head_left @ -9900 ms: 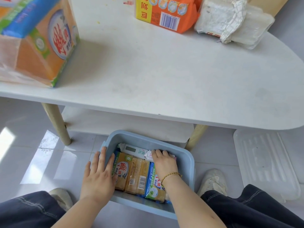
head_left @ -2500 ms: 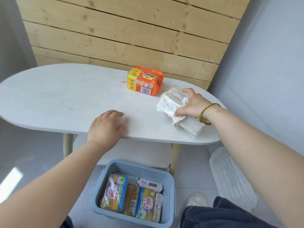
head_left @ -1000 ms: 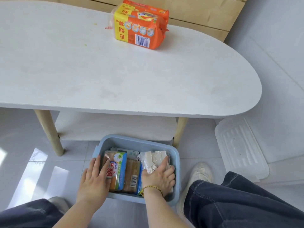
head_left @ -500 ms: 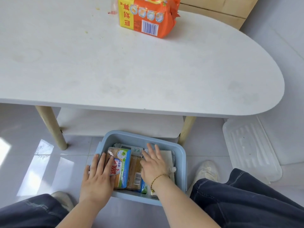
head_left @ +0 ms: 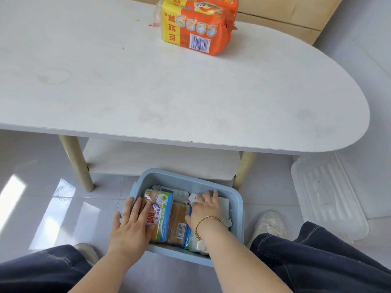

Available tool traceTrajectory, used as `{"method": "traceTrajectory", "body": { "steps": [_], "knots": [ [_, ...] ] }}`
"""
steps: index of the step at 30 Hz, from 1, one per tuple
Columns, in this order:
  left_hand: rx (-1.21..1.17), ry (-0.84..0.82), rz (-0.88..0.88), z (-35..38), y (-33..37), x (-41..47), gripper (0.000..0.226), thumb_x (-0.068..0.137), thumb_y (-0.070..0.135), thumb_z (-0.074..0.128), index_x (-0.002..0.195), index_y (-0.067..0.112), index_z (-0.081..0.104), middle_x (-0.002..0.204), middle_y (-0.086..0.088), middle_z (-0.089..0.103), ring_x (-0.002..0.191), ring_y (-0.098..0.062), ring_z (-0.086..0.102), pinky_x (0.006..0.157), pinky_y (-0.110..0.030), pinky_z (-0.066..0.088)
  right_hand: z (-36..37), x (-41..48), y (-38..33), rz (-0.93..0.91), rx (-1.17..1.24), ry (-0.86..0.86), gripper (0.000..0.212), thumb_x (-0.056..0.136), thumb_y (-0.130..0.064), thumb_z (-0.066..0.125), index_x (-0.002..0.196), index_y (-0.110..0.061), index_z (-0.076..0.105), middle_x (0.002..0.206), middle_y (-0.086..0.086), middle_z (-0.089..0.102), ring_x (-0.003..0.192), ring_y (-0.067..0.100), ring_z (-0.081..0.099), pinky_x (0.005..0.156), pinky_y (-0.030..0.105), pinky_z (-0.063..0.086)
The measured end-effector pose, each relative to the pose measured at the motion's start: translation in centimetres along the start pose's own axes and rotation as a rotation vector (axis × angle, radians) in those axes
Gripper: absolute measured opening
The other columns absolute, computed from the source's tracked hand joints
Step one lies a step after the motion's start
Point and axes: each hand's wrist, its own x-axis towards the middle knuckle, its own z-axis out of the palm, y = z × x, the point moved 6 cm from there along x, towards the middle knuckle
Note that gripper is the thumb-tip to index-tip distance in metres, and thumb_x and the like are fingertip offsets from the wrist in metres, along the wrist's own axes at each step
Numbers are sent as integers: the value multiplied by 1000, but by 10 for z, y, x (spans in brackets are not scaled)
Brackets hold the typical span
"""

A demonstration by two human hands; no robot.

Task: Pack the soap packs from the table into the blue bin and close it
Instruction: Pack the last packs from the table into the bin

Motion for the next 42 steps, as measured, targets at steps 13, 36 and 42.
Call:
{"method": "traceTrajectory", "body": {
  "steps": [13,36,42],
  "knots": [
    [-341,777,523,-178,79,-66,32,86,19,35,93,7,65,94,-15,69,91,-19,44,81,-31,36,-139,-120,17,-187,554,-18,33,89,-35,49,112,-15,62,118,5,64,107,20,59,89,27,46],
    [-100,709,160,-286,26,28,49,92,47,28,138,30,27,146,11,30,137,-11,21,107,-23,10,-392,20,82,-1,291,655,99,75,-53,62,146,-16,5,157,10,-2,145,25,-3,117,37,2],
    [-92,727,179,-288,27,29,46,91,47,28,133,28,34,144,11,33,136,-11,22,100,-21,4,-393,31,79,-30,226,658,86,78,-47,61,144,-15,15,157,10,5,144,25,4,117,36,6]
  ]
}}
